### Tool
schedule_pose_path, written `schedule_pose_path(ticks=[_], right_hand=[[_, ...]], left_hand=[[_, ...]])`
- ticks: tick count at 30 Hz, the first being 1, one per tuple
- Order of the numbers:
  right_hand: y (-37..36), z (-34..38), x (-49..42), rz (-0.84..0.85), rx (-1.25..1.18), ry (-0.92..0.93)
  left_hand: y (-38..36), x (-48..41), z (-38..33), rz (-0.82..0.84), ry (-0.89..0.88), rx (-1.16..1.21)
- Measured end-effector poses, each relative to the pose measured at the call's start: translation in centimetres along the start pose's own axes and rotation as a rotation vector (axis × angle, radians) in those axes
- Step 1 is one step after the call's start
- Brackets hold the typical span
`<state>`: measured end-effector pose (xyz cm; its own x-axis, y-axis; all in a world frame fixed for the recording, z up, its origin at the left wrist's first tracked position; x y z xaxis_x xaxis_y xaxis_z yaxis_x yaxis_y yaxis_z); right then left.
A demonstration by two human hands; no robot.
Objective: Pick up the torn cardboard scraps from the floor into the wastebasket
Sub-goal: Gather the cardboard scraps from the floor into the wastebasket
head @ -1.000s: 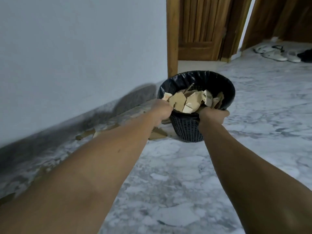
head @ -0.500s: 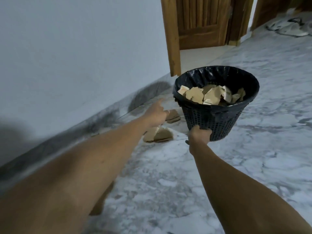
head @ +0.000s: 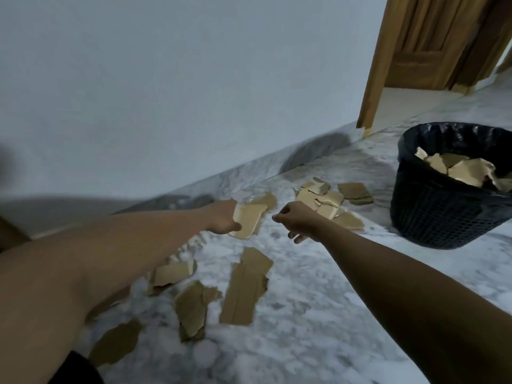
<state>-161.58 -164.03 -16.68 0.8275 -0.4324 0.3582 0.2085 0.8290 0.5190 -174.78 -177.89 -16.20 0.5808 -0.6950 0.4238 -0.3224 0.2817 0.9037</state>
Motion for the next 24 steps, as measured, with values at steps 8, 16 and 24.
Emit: schedule_pose_path(ticks=[8,16,24], right_hand=[[-18.5,-3.1,-1.7,0.150,0.480,-0.259],[-23.0,-5.9,-1.7,-0.251,0.340,-0.486],[-20.6,-7.5,-0.4,-0.368,0.165,-0.545]], left_hand=[[-10.5,-1.2,9.7,0.362,-0.247,-0.366],[-16.7,-0.1,9.5,0.080,-0.648,-0.514],[-19.1,0.6,11.6,0.198,-0.573,-0.299]])
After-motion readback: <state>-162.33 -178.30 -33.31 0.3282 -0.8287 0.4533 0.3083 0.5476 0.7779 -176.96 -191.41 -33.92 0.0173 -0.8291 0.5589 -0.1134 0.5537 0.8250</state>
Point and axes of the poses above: each hand's wrist, its own x-axis away from the middle knuckle, its own y-axis out of the back of the hand, z = x × y, the point moved 8 cm from there along -x, towards the middle knuckle, and after that the axes turned 5 degrees about -x, right-handed, at the moved point
